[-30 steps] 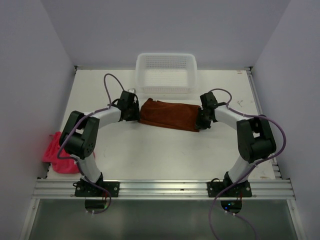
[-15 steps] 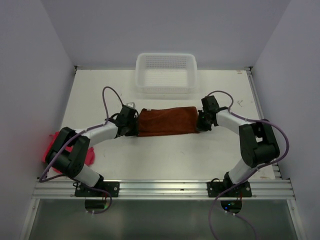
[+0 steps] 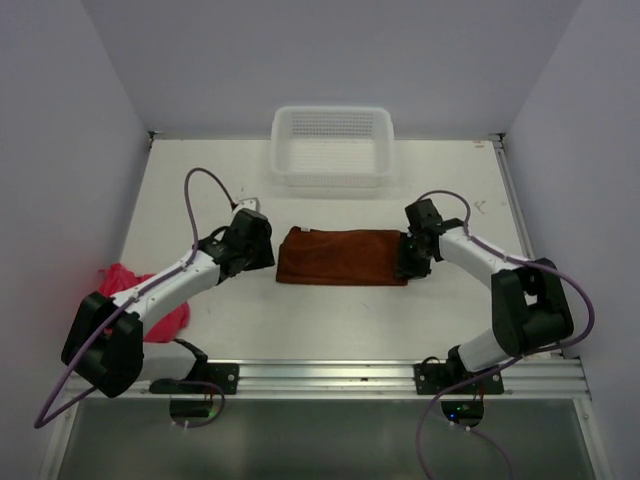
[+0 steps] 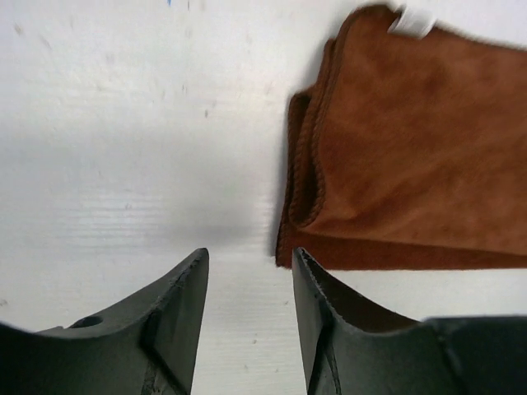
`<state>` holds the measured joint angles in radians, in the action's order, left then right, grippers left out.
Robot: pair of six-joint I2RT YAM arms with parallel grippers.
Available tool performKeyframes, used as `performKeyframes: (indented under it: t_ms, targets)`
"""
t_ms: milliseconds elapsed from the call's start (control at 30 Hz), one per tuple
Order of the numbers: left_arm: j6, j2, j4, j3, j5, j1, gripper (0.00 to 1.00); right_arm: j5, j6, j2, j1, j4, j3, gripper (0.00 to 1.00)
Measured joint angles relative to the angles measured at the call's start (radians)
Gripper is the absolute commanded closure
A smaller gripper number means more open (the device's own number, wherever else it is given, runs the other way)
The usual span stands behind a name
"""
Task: Roll the towels
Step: Fold the towel
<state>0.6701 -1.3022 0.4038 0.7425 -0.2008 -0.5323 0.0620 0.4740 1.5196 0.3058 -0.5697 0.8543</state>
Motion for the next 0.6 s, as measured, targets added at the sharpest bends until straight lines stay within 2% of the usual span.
performKeyframes:
  t_ms: [100,233,267,333,400,433,467,600]
  targets:
    - [-0.012,0.011,0.018,0.093,-0.043,0.000,0.47,-0.003,-0.006,-0.009,0.000,-0.056,0.057,0.59]
    - [-0.058,0.008,-0.031,0.201,-0.073,0.001,0.43,-0.021,-0.013,-0.011,0.000,-0.092,0.145,0.60]
    - [-0.068,-0.003,-0.047,0.222,-0.074,0.002,0.43,-0.024,-0.013,-0.012,0.000,-0.096,0.156,0.63]
    - [-0.088,-0.051,-0.076,0.265,-0.072,0.003,0.45,-0.028,-0.017,-0.019,0.000,-0.101,0.169,0.80]
    - [-0.098,-0.138,-0.113,0.311,-0.060,0.007,0.49,-0.034,-0.013,-0.025,0.000,-0.103,0.169,0.92]
    - [-0.107,-0.184,-0.124,0.332,-0.049,0.009,0.50,-0.035,-0.011,-0.026,0.000,-0.103,0.169,0.95]
    - [-0.114,-0.230,-0.136,0.348,-0.035,0.010,0.56,-0.034,-0.011,-0.026,0.000,-0.102,0.169,0.97]
    - [-0.135,-0.373,-0.156,0.382,0.018,0.014,0.59,-0.018,-0.010,-0.018,0.000,-0.089,0.167,1.00]
